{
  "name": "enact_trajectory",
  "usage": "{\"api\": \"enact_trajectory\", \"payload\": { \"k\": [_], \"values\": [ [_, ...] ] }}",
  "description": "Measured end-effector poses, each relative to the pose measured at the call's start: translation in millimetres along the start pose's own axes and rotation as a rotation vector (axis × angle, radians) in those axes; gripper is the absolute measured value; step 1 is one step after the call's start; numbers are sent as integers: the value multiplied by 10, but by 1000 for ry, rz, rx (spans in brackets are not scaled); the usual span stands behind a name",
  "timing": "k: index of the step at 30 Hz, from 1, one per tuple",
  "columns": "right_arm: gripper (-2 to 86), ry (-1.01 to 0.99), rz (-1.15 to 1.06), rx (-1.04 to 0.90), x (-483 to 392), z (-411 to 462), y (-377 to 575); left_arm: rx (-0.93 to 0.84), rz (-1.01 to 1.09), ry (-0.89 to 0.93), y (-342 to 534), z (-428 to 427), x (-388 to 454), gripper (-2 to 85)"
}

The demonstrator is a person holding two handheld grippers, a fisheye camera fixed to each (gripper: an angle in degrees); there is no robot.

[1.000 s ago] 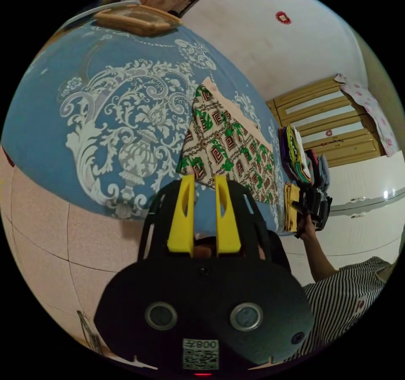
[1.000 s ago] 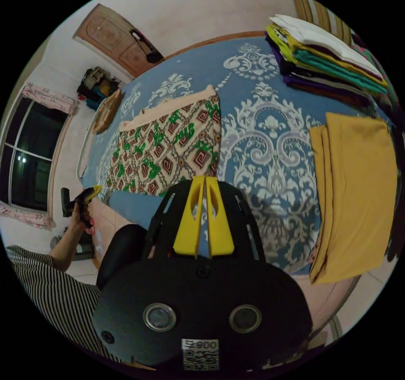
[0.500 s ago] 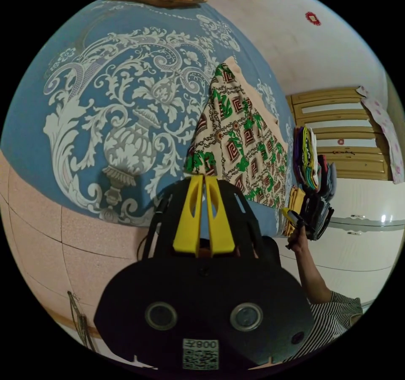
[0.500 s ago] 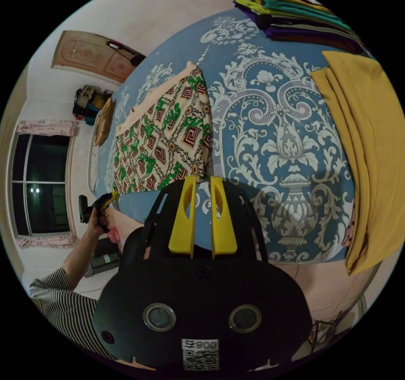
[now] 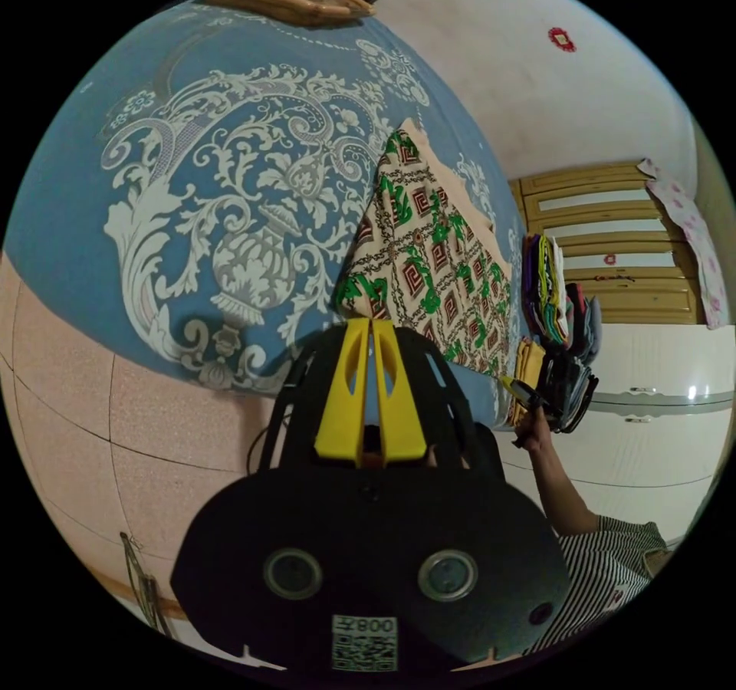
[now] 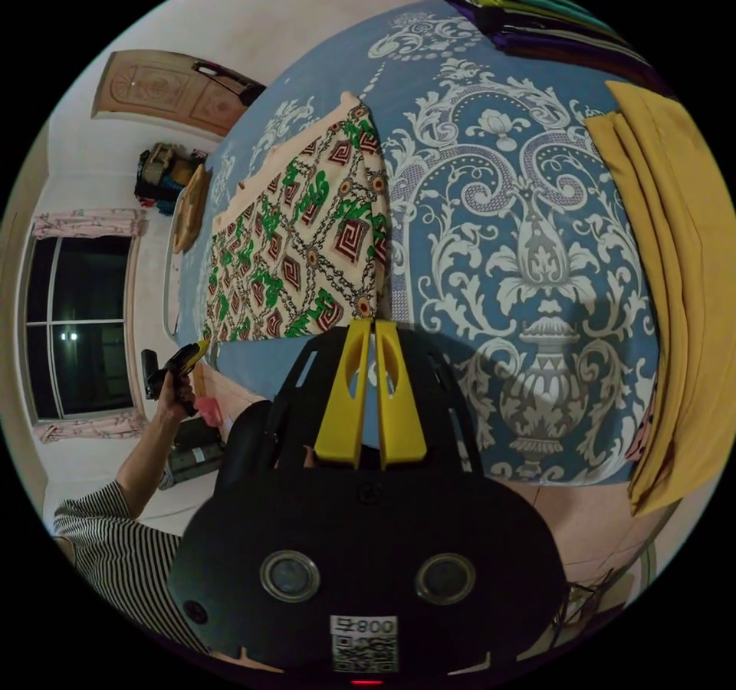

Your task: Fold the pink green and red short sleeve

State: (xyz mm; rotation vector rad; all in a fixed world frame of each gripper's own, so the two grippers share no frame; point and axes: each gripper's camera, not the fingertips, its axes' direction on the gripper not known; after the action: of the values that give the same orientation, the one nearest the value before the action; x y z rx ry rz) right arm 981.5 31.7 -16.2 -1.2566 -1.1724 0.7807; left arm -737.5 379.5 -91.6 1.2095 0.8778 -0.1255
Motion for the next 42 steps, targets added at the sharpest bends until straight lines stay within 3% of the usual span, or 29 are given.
{"api": "enact_trajectory", "payload": {
  "k": [9, 15, 22, 27, 33, 38, 42],
  "values": [
    [4, -58, -78, -17, 92, -226, 524, 26, 15, -13, 633, 368, 144, 4],
    [3, -94, -22, -60, 325, -163, 817, -11, -34, -54, 1076, 911, 209, 4],
    [2, -115, -5, -35, 417, -246, 843, 72, -52, -54, 1664, 1435, 513, 10],
    [2, -149, -1, -19, 452, -313, 826, 70, 168, 67, 2076, 1996, 1229, 27],
    [2, -199, -5, 8, 454, -419, 752, -121, 609, 146, 2635, 3297, 2777, 62],
    [3, -238, -24, 27, 419, -524, 640, -283, 959, 22, 3266, 4637, 3984, 80],
    [3, -261, -42, 34, 391, -592, 518, -289, 1116, -92, 3626, 5327, 4507, 87]
  ]
}}
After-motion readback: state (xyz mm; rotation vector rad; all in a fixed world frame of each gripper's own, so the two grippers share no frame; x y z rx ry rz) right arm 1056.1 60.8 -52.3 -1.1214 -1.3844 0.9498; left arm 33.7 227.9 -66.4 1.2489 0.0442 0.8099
